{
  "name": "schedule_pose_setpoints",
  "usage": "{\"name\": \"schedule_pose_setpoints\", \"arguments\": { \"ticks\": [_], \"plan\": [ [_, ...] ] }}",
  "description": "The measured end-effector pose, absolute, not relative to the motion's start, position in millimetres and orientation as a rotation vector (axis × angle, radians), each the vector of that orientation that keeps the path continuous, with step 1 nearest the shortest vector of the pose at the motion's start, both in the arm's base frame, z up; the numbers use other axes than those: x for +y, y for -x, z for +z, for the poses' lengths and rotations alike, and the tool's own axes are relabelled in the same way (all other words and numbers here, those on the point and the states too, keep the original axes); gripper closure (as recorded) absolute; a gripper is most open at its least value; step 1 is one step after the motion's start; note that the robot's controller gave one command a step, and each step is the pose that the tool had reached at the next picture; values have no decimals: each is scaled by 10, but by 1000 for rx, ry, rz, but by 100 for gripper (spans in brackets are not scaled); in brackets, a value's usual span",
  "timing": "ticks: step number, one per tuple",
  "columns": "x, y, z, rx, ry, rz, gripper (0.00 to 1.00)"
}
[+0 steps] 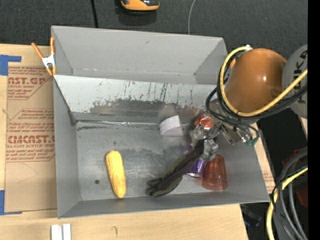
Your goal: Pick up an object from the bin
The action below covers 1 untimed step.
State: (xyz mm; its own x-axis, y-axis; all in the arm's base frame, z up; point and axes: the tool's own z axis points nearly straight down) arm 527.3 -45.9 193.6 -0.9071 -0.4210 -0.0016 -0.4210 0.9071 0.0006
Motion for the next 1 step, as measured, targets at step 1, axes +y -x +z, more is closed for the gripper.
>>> {"name": "schedule_pose_setpoints", "arguments": {
  "ticks": [1],
  "plan": [
    [-475,-5206,2515,3072,667,3,100]
  ]
}}
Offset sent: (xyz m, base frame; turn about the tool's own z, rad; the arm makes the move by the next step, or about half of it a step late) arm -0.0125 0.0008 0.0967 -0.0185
